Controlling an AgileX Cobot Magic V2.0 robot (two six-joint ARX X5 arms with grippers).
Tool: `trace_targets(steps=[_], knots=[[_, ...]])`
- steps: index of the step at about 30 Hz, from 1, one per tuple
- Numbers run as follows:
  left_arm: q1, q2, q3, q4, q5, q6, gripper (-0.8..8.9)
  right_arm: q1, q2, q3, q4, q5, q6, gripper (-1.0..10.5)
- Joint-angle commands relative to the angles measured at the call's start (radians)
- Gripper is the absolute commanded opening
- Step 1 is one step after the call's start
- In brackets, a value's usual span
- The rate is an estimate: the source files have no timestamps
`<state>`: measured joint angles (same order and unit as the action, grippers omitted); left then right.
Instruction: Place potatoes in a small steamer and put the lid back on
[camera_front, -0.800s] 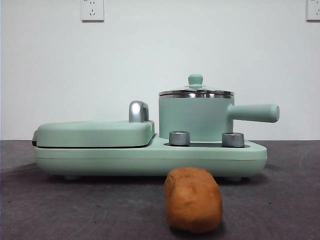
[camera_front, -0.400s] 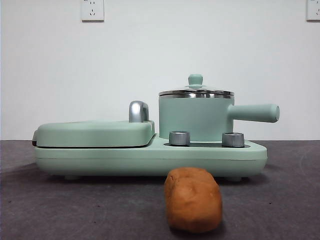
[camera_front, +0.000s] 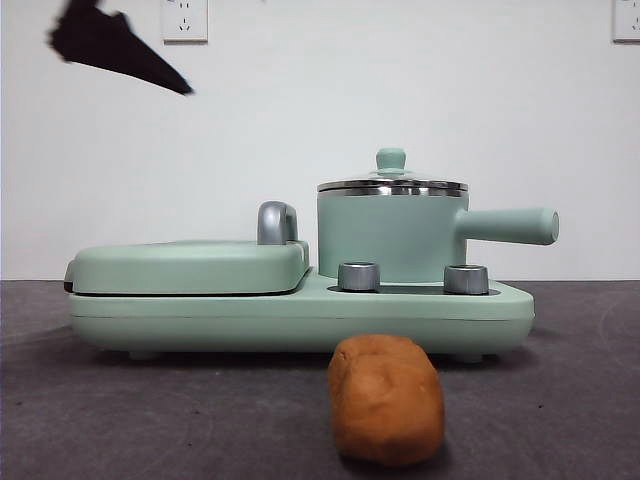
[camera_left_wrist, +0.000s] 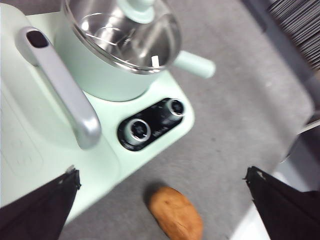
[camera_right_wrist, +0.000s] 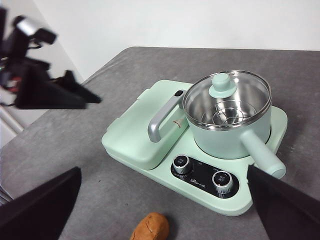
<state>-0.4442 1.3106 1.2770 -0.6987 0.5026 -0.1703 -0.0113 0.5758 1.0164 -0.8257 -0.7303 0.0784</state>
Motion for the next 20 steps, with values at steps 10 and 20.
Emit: trace_targets(steps=[10, 20], knots=[[-0.153, 0.515, 0.575, -0.085, -0.274, 0.094, 5.25, 0.002, 0.005, 0.018, 0.006, -0.003, 0.0, 5.3], [-0.225, 0.727, 0.817, 0.008, -0.409, 0.193, 5.25, 0.002, 0.005, 0.018, 0.006, -0.003, 0.0, 5.3]])
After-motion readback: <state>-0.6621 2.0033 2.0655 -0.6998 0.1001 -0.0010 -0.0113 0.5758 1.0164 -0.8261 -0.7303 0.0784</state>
